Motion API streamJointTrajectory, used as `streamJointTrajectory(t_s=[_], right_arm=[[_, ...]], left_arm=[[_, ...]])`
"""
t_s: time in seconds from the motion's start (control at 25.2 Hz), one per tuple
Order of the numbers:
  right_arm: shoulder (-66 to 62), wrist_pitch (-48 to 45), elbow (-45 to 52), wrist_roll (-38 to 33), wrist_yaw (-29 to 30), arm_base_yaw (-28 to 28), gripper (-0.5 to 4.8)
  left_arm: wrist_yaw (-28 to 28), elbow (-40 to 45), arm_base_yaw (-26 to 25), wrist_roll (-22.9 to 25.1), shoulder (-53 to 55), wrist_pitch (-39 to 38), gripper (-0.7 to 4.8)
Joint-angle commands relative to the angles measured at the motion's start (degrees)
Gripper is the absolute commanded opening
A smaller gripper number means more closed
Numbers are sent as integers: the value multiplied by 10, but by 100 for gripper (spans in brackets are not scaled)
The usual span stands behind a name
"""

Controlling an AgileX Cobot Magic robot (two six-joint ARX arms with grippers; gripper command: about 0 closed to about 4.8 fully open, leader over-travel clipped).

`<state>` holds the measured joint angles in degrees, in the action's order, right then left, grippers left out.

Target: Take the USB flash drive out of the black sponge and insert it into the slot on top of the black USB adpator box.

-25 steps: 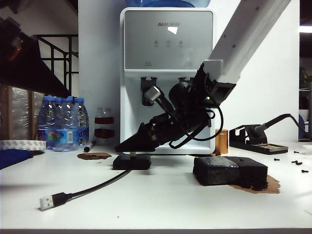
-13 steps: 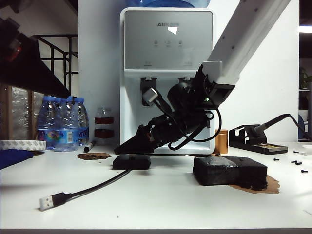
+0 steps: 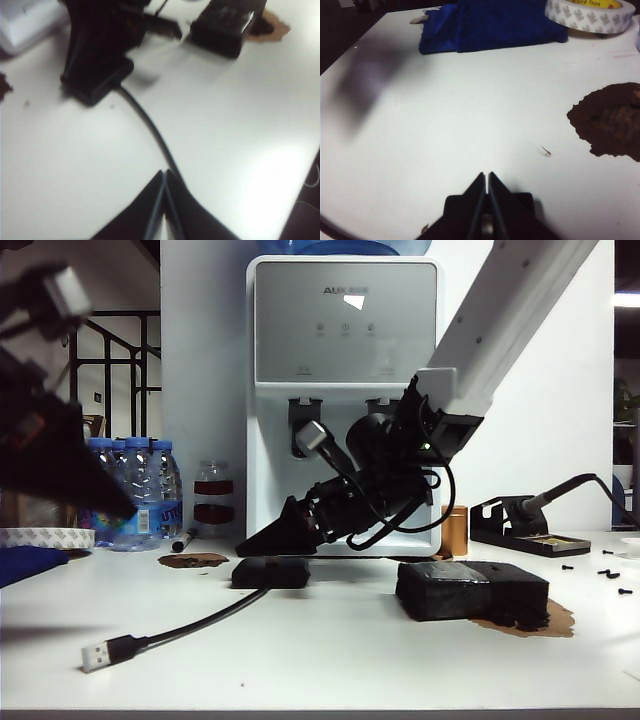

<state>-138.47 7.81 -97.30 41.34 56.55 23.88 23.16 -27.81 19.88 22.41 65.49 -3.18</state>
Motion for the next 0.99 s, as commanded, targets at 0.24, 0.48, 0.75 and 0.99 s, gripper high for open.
streamJointTrajectory(t_s=[0.24, 0.48, 0.75, 0.99], right_arm=[[-3, 102, 0, 76, -65, 7, -4], [-7, 115, 0, 99, -89, 23, -4], [-5, 111, 0, 94, -86, 22, 192], [19, 109, 0, 81, -37, 22, 364]], left_arm=[[5, 0, -26, 23, 35, 58, -5], [16, 0, -26, 25, 43, 58, -5], [17, 0, -26, 28, 43, 58, -5], [17, 0, -26, 27, 43, 59, -5]])
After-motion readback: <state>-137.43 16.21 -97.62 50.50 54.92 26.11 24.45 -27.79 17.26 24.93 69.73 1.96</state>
